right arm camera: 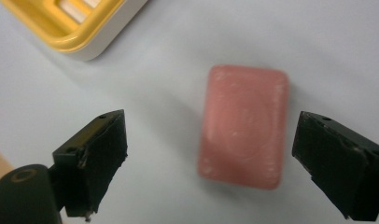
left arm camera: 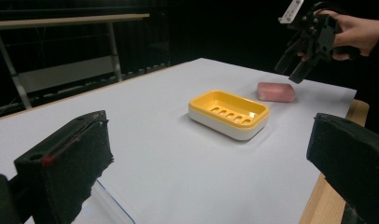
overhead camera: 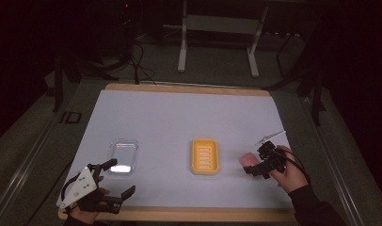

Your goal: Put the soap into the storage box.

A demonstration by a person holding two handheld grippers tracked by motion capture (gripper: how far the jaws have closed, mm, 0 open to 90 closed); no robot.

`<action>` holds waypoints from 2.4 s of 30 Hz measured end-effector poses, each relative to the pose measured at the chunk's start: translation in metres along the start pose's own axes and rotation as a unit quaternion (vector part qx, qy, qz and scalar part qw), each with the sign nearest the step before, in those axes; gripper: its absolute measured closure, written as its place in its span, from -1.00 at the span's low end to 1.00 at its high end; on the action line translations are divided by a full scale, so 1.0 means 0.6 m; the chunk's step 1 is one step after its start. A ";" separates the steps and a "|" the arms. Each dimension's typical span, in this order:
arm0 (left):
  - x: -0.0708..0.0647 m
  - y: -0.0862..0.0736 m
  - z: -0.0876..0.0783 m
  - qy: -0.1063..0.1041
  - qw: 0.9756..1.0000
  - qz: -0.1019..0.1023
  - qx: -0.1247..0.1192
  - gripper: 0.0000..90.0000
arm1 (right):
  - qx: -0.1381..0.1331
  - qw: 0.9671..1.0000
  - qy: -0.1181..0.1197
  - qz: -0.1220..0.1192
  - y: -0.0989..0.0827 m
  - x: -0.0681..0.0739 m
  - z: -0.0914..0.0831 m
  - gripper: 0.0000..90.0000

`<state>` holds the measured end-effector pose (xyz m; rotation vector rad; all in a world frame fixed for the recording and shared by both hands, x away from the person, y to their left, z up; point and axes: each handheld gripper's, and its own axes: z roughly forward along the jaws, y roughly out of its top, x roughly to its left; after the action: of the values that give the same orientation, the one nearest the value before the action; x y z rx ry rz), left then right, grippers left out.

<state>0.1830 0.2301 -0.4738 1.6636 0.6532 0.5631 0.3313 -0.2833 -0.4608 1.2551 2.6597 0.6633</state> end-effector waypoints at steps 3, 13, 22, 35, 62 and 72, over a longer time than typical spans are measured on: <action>0.000 0.000 0.000 -0.001 1.000 -0.001 -0.001 -1.00 | 0.003 1.000 -0.016 -0.002 0.003 -0.002 0.003 -0.79; 0.001 0.000 0.000 -0.003 1.000 -0.003 -0.002 -1.00 | 0.020 1.000 -0.009 -0.005 0.010 -0.008 0.023 -0.79; 0.001 0.000 0.000 -0.005 1.000 -0.004 -0.002 -1.00 | 0.033 0.999 -0.013 -0.013 0.009 -0.018 0.045 -0.71; 0.001 0.000 0.001 -0.006 1.000 -0.003 0.001 -1.00 | 0.037 0.999 -0.017 0.001 0.006 -0.027 0.070 -0.48; 0.001 -0.001 0.005 -0.007 1.000 -0.003 0.007 -1.00 | 0.089 0.994 -0.055 0.026 0.022 -0.016 0.086 -0.17; 0.002 -0.001 0.003 -0.006 1.000 -0.005 0.006 -1.00 | 0.099 0.987 -0.071 0.108 0.039 -0.011 0.071 -0.17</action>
<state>0.1848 0.2297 -0.4749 1.6725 0.6564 0.5425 0.3644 -0.2611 -0.4891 1.5934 2.5460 0.3230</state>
